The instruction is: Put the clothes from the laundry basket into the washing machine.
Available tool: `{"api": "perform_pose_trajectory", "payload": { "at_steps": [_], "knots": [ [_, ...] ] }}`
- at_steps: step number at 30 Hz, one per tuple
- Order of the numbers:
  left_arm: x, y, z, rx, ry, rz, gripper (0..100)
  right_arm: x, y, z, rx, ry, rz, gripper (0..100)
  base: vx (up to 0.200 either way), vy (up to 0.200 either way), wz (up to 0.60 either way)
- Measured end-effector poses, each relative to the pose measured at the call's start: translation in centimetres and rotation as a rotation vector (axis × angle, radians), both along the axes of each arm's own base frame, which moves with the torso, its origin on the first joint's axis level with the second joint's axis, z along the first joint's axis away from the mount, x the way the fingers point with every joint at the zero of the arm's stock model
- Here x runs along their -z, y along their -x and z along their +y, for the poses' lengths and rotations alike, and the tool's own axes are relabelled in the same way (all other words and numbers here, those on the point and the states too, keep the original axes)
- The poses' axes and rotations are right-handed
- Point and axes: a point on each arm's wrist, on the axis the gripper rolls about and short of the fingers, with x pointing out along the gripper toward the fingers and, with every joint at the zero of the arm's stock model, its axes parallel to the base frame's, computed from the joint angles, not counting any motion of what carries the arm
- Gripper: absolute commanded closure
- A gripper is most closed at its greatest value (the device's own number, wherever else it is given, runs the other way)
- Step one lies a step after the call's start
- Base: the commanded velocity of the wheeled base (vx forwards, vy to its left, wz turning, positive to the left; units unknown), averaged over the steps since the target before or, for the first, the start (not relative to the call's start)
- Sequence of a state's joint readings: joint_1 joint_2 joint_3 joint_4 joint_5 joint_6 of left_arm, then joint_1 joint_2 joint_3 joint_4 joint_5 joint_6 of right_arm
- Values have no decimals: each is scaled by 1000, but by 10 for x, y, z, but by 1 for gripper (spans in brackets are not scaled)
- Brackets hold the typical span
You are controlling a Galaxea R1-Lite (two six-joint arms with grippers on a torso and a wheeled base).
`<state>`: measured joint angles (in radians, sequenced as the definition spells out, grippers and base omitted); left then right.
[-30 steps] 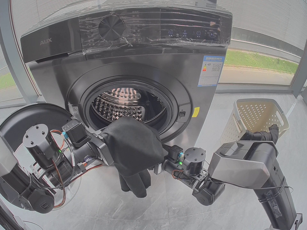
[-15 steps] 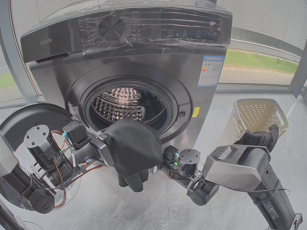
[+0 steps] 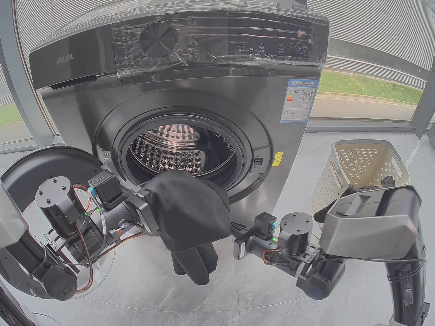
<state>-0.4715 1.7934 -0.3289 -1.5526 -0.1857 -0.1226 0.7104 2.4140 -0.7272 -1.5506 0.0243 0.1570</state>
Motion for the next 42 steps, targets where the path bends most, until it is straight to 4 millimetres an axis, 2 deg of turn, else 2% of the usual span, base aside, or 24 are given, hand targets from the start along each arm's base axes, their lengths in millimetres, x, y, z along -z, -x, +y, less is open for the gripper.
{"api": "perform_pose_trajectory", "payload": {
  "at_steps": [5, 10, 20, 32, 42],
  "knots": [
    [3, -4, 5, -25, -4, 9, 100, -32, 22, -22, 31, -9, 0, 100, 0, 0, 0],
    [5, -6, 8, -38, -3, 24, 100, -64, 36, -40, 60, -48, -38, 100, 0, 0, 0],
    [11, -7, 11, -52, -7, 51, 100, -111, 45, -69, 119, -125, -136, 100, 0, 0, 0],
    [43, -7, 13, -59, -76, 172, 100, -148, 47, -82, 148, -199, -248, 100, 0, 0, 0],
    [51, -15, 21, -81, -66, 211, 100, -154, 45, -92, 177, -207, -269, 100, 0, 0, 0]
  ]
}}
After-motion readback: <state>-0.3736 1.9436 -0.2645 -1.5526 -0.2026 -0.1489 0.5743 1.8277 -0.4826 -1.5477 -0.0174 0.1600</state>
